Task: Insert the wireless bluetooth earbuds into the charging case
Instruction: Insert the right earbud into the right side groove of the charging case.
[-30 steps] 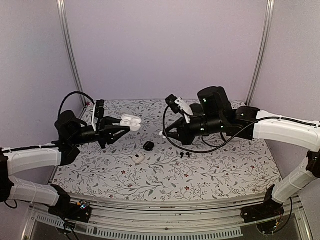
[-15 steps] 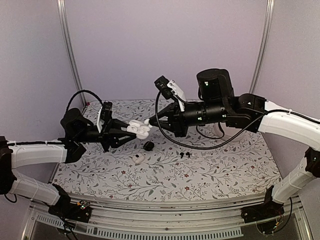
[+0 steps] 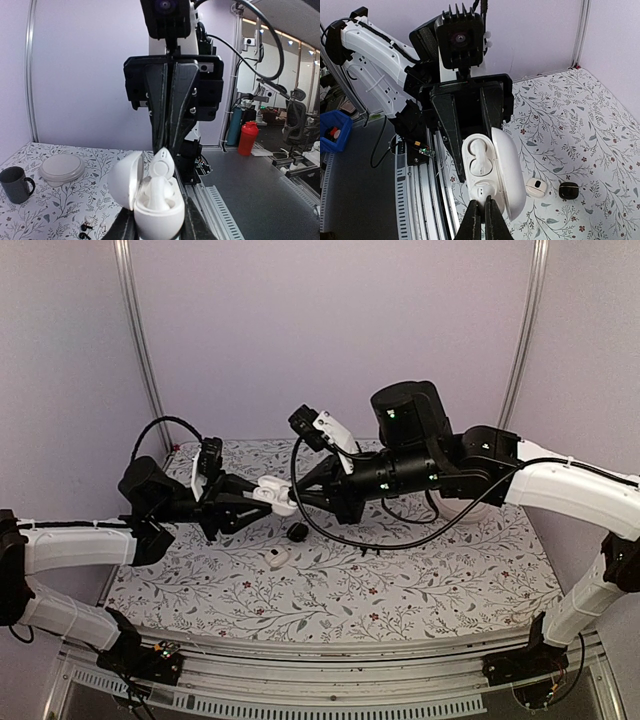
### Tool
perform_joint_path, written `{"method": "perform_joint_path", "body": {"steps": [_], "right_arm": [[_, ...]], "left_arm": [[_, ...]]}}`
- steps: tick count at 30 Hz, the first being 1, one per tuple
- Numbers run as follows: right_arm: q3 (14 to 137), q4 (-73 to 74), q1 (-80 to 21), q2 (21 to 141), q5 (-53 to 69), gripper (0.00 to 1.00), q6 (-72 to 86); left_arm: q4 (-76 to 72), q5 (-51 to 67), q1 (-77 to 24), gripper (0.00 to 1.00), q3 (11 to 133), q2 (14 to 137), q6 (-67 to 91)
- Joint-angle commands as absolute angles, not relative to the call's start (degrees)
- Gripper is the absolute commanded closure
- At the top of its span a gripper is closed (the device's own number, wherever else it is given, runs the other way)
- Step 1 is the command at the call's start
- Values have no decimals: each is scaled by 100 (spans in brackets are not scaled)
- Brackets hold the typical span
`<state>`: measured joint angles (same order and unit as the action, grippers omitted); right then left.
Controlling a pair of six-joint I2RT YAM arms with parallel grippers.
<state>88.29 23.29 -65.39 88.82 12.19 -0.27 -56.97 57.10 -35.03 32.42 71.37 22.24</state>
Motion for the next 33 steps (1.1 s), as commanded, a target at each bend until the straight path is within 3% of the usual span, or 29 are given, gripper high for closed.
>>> {"method": "perform_joint_path", "body": {"steps": [1, 21, 33], "right_arm": [[9041, 2451, -6646, 9005, 926, 95, -227], [9335, 3158, -6760, 9413, 402, 95, -606], [9385, 3213, -6768, 9352, 299, 85, -489]], "left_arm": [[-5862, 5805, -3634, 100, 3435, 7129, 2282], [-5880, 5652, -3674, 100, 3463, 7025, 2290], [-5935, 5459, -3669, 100, 3362, 7021, 2226]]}}
